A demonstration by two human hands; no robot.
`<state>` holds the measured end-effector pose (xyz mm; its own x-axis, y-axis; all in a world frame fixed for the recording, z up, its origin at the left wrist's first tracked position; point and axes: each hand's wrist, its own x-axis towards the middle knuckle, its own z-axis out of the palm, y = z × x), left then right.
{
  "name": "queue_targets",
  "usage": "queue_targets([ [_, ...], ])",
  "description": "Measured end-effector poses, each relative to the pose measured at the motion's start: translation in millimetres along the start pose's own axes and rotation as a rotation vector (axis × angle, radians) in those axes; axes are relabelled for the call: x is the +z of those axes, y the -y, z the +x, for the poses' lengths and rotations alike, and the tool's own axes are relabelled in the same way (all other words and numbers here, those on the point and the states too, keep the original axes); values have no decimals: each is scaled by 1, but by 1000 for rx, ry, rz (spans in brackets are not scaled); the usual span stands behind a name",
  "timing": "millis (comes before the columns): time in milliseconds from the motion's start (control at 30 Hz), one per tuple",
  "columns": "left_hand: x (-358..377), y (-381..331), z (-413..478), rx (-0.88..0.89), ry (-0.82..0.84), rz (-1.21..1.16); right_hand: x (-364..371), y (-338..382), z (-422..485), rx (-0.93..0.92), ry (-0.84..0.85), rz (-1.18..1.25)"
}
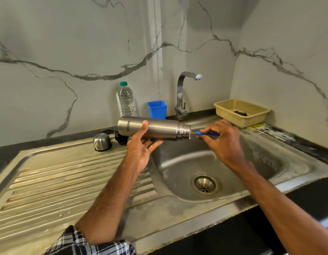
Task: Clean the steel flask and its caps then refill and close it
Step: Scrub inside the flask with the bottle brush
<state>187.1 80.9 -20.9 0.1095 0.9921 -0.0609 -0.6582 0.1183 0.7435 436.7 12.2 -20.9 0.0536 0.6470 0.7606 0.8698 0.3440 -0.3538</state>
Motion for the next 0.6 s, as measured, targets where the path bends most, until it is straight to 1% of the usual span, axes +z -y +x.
queue_targets([
  [100,-15,-10,7,16,-15,-26,-8,-5,0,-1,-22,42],
  [267,-14,-11,4,17,35,27,16,34,-4,-96,29,1],
  [333,-17,-14,6,47,38,12,5,32,-3,-108,-3,7],
  [433,-24,-20,9,74,38,-47,-13,19,-4,-54,-64,56],
  [600,-9,-10,4,77,102,6,2,38,-3,4,10,64],
])
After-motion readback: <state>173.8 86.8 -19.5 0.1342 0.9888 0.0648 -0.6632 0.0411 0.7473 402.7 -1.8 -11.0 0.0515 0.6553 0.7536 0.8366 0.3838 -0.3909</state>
